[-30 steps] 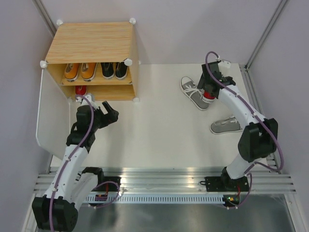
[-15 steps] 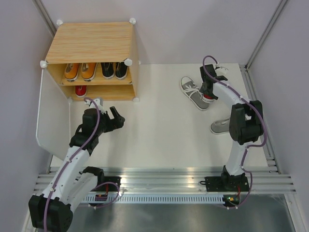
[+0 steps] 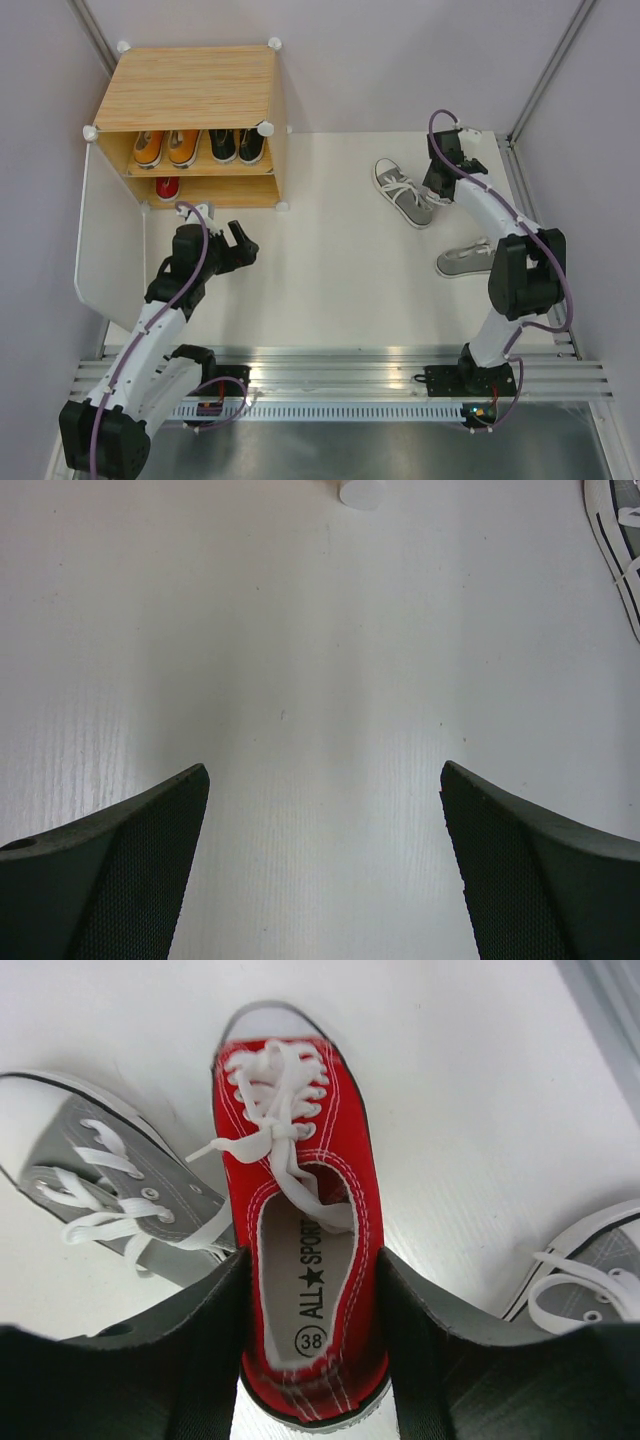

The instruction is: Place and organize the shoes in the shoe cabinet

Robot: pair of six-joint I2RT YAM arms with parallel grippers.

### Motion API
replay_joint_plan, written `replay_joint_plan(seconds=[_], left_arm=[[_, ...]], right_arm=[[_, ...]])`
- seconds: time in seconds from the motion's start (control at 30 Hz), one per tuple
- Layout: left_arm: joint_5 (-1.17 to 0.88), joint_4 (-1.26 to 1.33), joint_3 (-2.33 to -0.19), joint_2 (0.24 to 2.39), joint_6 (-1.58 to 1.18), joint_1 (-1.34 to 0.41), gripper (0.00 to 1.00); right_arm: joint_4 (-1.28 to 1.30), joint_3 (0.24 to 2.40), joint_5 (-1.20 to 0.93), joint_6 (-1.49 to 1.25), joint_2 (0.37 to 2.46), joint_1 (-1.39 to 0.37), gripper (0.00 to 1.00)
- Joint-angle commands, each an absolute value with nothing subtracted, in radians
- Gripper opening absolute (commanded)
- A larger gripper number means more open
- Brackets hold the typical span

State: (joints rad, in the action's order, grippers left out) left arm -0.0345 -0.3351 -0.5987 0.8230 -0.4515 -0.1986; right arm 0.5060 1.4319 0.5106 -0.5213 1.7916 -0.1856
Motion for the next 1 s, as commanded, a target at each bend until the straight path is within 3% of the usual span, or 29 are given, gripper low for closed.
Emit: replay_joint_plan(seconds=[0.0,0.13,0.5,0.63,0.87,0.97], left_arm=[[-0.020,-0.313,-0.601,0.828,-0.442,-0.202,0.99],[-0.018,-0.313,-0.600,0.828,-0.442,-0.202,0.99],[-0.025,-0.310,-0.598,0.838,-0.443,-0.202,0.99],[-0.032,-0.307,-0.597,0.841,-0.445,-0.202,0.99],[-0.034,-0.308,-0.597,0.841,-0.445,-0.202,0.99],[-0.032,-0.307,-0.597,0.839,-0.446,-0.202,0.99]], right_arm=[[0.431,1.447,0.514,-0.446,1.674,-0.183,0.01],[0.456,1.445,0.474,-0.448,1.655,-0.184,0.01],[0.483,1.192,0.379,-0.635,1.555,-0.215,0.01],[0.523,1.184,0.400,-0.635,1.559,-0.216,0.17],[0.621,1.284,0.378,-0.632,1.620,-0.215,0.35],[0.644,1.299,0.350,-0.650,1.644,-0.213,0.37]])
